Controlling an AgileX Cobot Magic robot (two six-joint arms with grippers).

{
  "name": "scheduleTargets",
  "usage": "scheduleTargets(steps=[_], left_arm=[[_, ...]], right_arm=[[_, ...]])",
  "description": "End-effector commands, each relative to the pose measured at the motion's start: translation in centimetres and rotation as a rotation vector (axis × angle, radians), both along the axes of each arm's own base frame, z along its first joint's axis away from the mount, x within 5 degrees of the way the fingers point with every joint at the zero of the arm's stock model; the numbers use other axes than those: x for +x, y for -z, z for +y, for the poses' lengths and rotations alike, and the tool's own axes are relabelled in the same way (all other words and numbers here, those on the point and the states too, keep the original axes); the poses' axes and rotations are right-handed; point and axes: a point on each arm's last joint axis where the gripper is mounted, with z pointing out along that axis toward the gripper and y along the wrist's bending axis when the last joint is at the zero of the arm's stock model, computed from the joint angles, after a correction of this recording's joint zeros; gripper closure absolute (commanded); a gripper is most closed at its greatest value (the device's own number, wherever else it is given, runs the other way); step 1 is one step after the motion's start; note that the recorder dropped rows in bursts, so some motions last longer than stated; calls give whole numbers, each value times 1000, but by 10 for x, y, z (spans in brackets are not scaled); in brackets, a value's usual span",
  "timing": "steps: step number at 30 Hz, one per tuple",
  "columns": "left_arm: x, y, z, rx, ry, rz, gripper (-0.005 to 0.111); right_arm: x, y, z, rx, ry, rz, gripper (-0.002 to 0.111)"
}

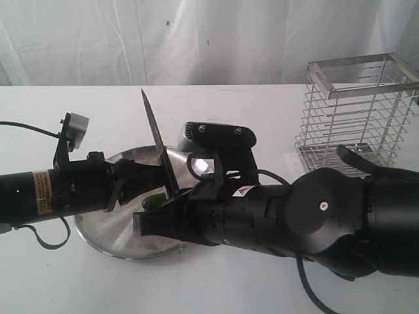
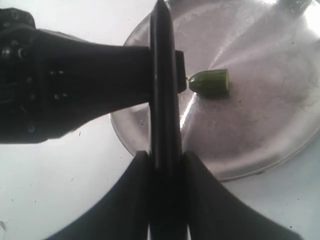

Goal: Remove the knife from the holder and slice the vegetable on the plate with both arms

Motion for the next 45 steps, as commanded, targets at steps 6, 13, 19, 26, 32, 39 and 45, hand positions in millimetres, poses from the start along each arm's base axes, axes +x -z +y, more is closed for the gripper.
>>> scheduleTargets(steps=[6,13,19,26,32,39,45], left_arm=[[-2,-5,-3,-28,21,-33,106],[0,-6,0,-30,2,-44,106],[13,-4,29,14,-125,-72,107],[32,0,94,-58,-496,81,107],[39,-7,105,-13,-521,-7,107],[57,-31,96,125,-309,-157,107],[63,-31,95,200,-300,-160,107]], right_arm=[[-1,11,3,-42,-38,24,108],[2,9,2,-40,-10,-7,108],[2,-4,-2,0,5,-36,108],[26,-15,-1,53,-61,137,108],[74,-23,3,-5,-93,318,108],[96,-24,-29,-601,18,344,108],[78,-33,-12,-591,-81,389,108]])
